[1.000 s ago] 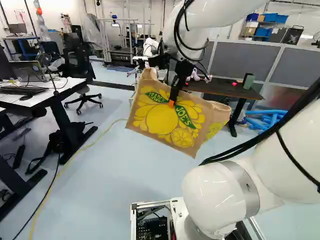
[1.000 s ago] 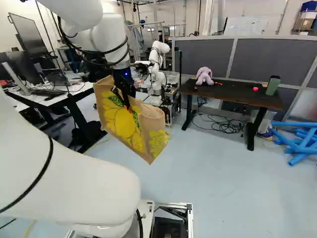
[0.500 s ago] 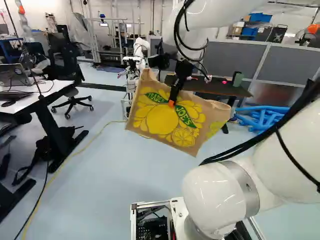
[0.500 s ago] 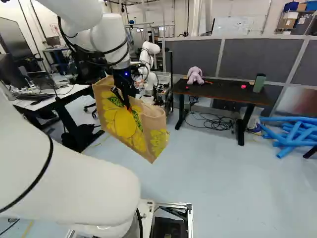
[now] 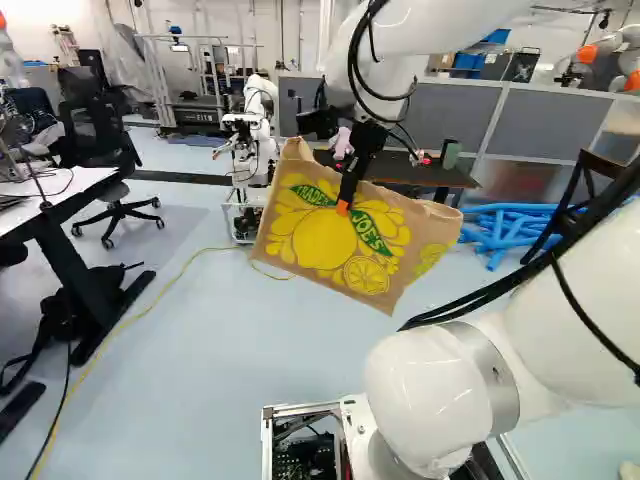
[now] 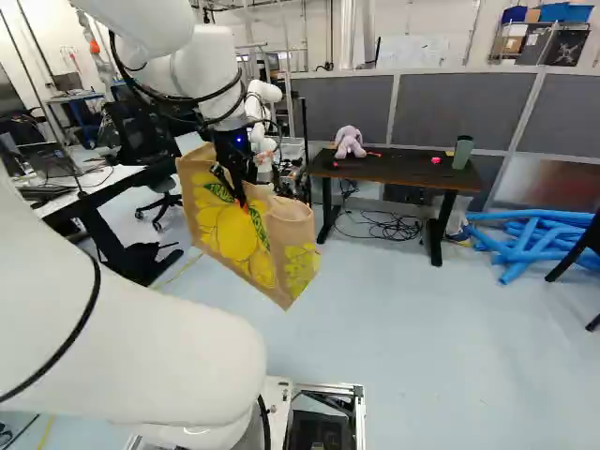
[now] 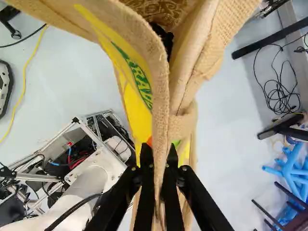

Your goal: Pick up the bag on the ground and place it on the table

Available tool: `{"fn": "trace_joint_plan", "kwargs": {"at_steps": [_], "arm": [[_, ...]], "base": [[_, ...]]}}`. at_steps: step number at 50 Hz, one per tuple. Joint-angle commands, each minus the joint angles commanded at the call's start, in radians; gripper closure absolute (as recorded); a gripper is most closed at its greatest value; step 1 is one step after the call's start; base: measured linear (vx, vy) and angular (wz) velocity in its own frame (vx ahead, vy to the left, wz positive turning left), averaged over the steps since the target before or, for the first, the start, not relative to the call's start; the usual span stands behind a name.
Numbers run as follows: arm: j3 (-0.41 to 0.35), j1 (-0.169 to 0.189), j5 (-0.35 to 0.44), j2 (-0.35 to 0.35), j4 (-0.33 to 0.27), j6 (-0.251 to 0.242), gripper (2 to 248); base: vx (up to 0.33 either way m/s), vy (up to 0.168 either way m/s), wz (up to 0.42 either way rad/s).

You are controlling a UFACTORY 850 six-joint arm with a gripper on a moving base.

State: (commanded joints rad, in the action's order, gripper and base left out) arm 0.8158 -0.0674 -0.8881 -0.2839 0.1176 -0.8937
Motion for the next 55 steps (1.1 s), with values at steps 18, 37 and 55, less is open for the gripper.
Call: {"fn": "trace_joint_plan", "kwargs": {"at_steps": [18,37,55], "arm": [[0.000,0.000,0.000,0.000,0.000,0.000,228],[0.000,0.000,0.000,0.000,0.000,0.000,228],[0.000,0.000,0.000,0.000,0.000,0.000,228]], "base": [[0.002,-0.056,-0.263],[0.018,-0.063,-0.318],[0.086,-0.066,-0.342]]}}
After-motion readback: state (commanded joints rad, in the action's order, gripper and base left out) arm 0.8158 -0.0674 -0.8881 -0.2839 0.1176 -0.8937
